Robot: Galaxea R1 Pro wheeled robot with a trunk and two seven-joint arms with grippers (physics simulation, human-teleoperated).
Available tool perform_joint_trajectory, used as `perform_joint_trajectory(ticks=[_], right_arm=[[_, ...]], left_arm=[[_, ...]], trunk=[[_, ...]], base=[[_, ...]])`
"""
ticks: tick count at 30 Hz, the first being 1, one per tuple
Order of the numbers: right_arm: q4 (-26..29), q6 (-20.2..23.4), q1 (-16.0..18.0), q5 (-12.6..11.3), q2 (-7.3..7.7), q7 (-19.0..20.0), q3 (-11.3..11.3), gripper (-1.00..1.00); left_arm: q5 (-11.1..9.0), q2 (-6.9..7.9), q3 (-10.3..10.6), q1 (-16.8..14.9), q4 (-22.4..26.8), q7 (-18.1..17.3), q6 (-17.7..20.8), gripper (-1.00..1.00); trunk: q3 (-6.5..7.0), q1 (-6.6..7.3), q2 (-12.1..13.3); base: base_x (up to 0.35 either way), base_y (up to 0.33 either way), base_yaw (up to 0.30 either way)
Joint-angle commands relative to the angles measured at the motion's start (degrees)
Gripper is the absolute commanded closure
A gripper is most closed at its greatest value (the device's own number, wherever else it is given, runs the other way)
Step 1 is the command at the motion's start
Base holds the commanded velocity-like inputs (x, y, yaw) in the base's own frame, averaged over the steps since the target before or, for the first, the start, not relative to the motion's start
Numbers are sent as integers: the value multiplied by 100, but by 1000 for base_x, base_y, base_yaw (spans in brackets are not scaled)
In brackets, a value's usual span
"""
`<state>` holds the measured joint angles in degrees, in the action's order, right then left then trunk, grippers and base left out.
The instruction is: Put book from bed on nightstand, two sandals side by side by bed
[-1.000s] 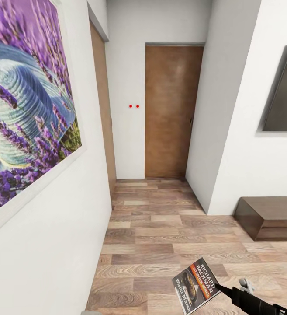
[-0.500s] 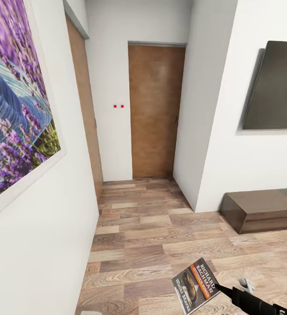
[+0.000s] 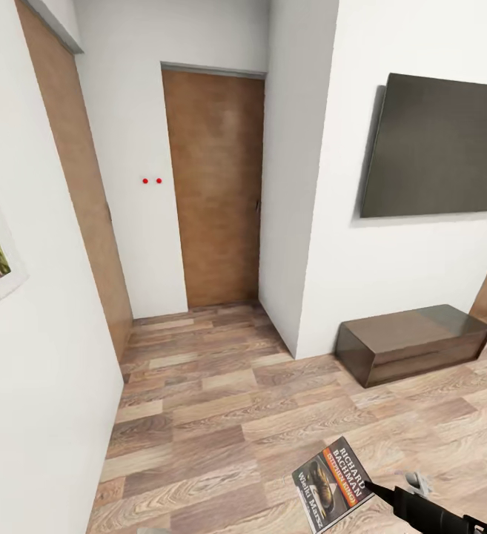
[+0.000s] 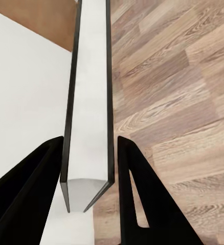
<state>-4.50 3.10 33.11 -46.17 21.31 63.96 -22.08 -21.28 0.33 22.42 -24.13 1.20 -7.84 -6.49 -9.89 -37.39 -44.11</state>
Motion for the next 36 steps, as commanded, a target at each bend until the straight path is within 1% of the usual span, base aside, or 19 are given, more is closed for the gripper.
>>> perform_joint_trajectory(ticks=[1, 8, 36], right_arm=[[-16, 33, 11, -58, -4, 29, -16, 100], [-16, 33, 11, -59, -4, 19, -16, 100], [-16, 33, 11, -59, -4, 12, -16, 100]], left_arm=[[-60, 2, 47, -4, -6, -22, -19, -100], [-60, 2, 48, -4, -6, -23, -19, -100], [-60, 2, 49, -4, -6, -24, -28, -100]], trunk=[[-8, -4, -7], [-8, -4, -7], [-8, -4, -7]], base=[[231, -166, -300], [125, -99, -300], [1, -1, -300]])
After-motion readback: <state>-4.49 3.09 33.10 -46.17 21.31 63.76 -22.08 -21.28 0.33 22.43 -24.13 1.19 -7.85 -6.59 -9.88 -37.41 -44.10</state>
